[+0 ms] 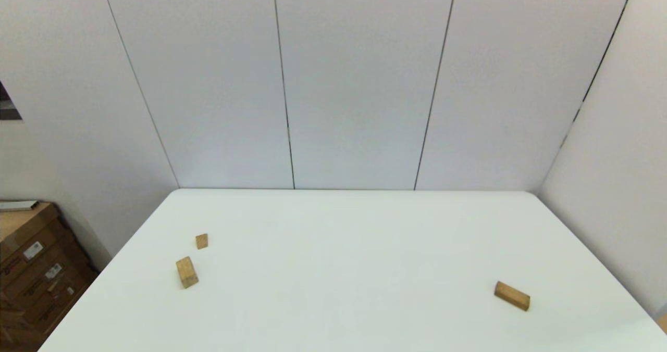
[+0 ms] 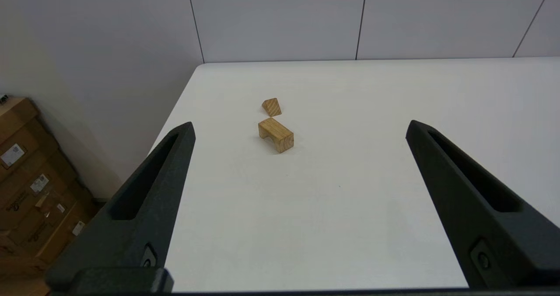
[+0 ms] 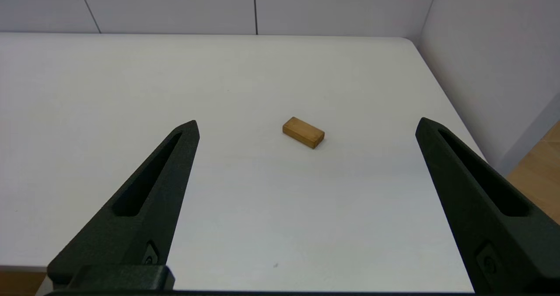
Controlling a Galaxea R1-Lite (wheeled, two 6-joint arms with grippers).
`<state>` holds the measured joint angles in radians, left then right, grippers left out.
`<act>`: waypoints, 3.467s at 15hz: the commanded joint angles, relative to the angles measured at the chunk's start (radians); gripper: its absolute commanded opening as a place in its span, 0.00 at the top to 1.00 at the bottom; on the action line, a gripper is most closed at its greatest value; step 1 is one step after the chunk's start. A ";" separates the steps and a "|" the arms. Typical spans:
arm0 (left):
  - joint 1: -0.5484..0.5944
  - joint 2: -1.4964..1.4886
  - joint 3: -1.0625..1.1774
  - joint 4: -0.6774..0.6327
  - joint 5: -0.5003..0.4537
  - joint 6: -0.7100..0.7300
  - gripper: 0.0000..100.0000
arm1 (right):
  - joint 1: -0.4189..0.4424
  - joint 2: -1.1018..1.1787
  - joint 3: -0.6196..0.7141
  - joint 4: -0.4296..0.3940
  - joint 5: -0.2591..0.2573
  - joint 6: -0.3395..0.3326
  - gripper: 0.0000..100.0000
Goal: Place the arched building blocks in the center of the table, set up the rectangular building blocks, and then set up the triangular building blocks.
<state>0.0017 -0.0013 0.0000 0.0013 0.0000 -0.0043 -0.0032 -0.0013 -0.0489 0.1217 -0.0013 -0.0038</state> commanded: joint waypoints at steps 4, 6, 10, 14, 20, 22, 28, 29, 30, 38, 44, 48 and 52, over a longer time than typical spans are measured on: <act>0.000 0.001 0.000 -0.001 0.000 0.001 0.00 | 0.000 0.001 0.000 0.001 0.000 -0.001 0.00; 0.000 0.001 0.000 0.000 0.000 0.001 0.00 | 0.000 0.001 0.000 0.001 0.000 -0.001 0.00; 0.000 0.001 0.000 0.000 0.003 0.009 0.00 | 0.000 0.001 0.000 0.003 0.000 -0.001 0.00; 0.001 0.098 -0.198 0.160 -0.006 0.023 0.00 | 0.000 0.001 0.000 0.001 0.000 -0.001 0.00; 0.018 0.696 -0.301 0.189 0.035 -0.059 0.00 | 0.000 0.001 0.000 0.001 0.000 -0.001 0.00; 0.017 0.888 -0.382 0.190 0.035 -0.157 0.00 | 0.000 0.001 0.000 0.001 0.000 -0.001 0.00; 0.017 1.353 -0.601 0.198 0.083 -0.499 0.00 | 0.000 0.001 0.000 0.001 0.000 -0.001 0.00; 0.017 1.403 -0.621 0.200 0.091 -0.528 0.00 | 0.000 0.001 0.000 0.001 0.000 -0.001 0.00; 0.015 1.455 -0.647 0.203 0.091 -0.557 0.00 | 0.000 0.001 0.000 0.001 0.000 -0.001 0.00; -0.032 1.830 -0.893 0.286 0.078 -0.714 0.00 | 0.000 0.001 0.000 0.001 0.000 -0.001 0.00; -0.002 2.014 -0.951 0.195 0.043 -0.714 0.00 | 0.000 0.001 0.000 0.001 0.000 -0.001 0.00; 0.023 2.097 -0.977 0.154 0.040 -0.709 0.00 | 0.000 0.001 0.000 0.001 0.000 -0.001 0.00; 0.047 2.135 -1.019 0.152 0.025 -0.706 0.00 | 0.000 0.001 0.000 0.001 0.000 -0.001 0.00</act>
<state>0.0364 2.1051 -0.9981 0.1523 0.0272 -0.7072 -0.0032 -0.0013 -0.0489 0.1221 -0.0013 -0.0043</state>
